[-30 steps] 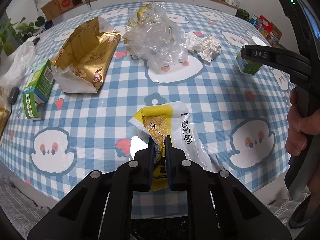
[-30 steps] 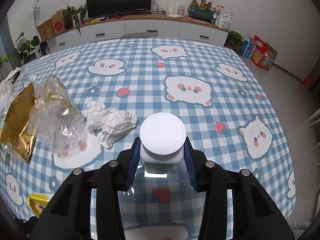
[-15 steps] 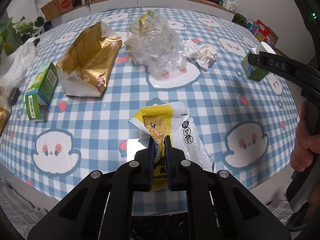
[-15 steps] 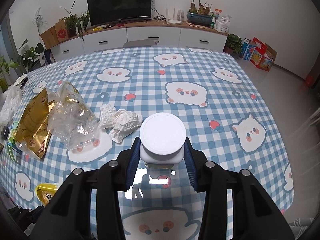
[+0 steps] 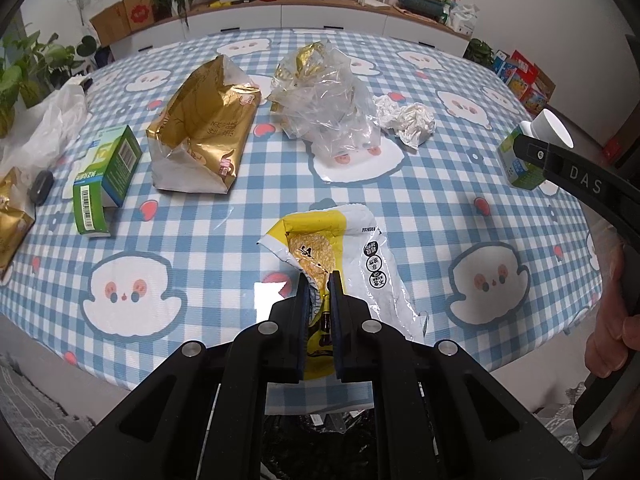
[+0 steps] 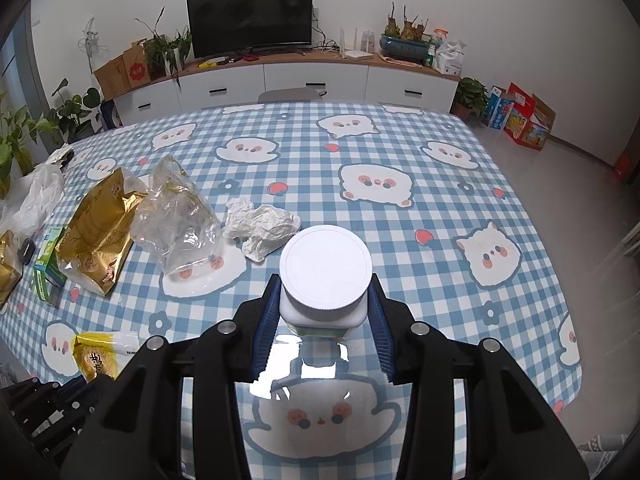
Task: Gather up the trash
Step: 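Lift and carry the yellow packet and pill bottle over the black trash bin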
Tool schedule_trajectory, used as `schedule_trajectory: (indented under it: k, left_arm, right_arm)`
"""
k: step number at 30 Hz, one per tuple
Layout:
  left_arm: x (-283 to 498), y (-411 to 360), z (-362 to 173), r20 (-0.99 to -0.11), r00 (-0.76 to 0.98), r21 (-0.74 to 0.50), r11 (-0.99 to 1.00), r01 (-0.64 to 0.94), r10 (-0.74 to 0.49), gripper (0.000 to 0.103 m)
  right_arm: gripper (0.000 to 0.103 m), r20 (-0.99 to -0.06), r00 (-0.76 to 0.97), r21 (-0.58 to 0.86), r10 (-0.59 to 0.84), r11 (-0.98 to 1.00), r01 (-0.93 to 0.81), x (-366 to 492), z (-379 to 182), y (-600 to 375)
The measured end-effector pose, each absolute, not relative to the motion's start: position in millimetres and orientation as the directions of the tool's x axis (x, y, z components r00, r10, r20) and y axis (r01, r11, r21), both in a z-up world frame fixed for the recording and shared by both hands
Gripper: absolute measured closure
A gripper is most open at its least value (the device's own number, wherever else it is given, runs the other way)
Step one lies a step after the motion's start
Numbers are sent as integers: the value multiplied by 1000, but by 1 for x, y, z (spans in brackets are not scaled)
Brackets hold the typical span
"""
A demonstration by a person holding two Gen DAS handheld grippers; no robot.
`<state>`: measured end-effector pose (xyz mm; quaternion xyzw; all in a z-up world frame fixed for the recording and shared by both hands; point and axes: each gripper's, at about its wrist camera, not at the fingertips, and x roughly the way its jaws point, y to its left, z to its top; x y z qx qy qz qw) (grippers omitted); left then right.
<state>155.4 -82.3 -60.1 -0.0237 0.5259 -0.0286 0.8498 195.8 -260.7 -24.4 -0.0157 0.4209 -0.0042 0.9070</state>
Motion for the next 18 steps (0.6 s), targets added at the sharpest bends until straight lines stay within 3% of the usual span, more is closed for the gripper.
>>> schedule_trajectory:
  k: [18]
  left_arm:
    - [116,-72,-40,-854,514,-82,996,21,-81,94]
  right_arm:
    - [63,-736,676,6,28,999,-35,131,-9,-249]
